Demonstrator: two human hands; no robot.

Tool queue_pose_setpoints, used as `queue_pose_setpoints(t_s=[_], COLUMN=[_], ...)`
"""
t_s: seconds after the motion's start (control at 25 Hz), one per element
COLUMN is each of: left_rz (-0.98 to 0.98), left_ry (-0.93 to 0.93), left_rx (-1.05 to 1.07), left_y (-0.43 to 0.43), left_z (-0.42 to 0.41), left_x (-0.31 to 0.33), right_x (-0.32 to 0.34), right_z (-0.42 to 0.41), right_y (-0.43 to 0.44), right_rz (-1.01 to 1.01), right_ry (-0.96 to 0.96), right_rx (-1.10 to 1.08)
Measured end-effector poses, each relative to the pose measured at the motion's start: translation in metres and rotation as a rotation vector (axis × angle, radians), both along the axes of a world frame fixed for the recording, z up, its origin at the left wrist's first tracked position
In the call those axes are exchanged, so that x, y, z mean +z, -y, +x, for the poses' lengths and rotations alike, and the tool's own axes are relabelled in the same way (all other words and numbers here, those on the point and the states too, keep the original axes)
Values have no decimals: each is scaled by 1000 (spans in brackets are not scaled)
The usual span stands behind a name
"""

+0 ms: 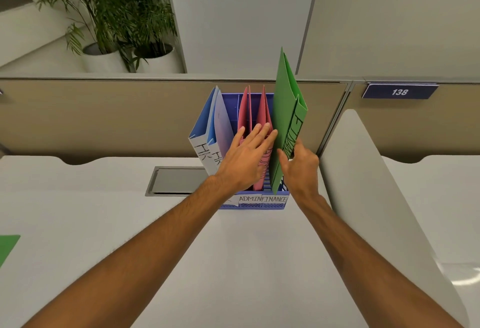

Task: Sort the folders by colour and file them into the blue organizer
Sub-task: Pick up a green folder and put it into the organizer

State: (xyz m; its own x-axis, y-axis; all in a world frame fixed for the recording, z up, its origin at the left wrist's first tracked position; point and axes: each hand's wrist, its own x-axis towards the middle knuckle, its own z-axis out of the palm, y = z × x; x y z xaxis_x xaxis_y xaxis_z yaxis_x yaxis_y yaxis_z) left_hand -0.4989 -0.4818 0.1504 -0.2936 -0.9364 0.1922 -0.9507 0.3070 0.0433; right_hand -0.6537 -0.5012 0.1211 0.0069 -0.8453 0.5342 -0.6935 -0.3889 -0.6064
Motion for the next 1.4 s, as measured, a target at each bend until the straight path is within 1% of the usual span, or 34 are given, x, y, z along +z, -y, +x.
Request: queue_pose_setpoints(t_s=[0.12,0.32,0.44,0.52,0.64,0.72,0.88,1.04,1.12,1.24,1.28,1.4], left_rz=[20,28,15,11,22,-27,-38,-23,-34,-49,-51,-55], left_ry=[-22,-102,-166,-258,-504,-556,-447,-413,-394,-367,-350,-274], left_rx=[0,-32,-33,-33,-14,-37,-59,-34,1,40,42,31], left_y=[0,2,6,8,14,21,41,45,44,43,43,42], left_z=[-1,-3,-3,-5,-11,-12,-15,-26,-28,-27,-26,-25], left_x=[2,7,8,11,26,42,66,62,55,48,46,38], right_x=[2,3,0,-4,-11,-14,-16,-20,-23,-28,-30,-37], right_z=[0,0,0,-1,-7,-10,-10,-5,-3,-1,0,7], right_y=[9,21,23,23,23,26,30,27,24,20,20,21], right_rz=[3,16,26,40,57,48,87,137,168,118,123,237], right_ry=[-13,-38,-20,-12,-54,-77,-47,-25,-60,-207,-225,-170], right_rx=[38,98,110,126,141,158,171,160,142,34,21,62])
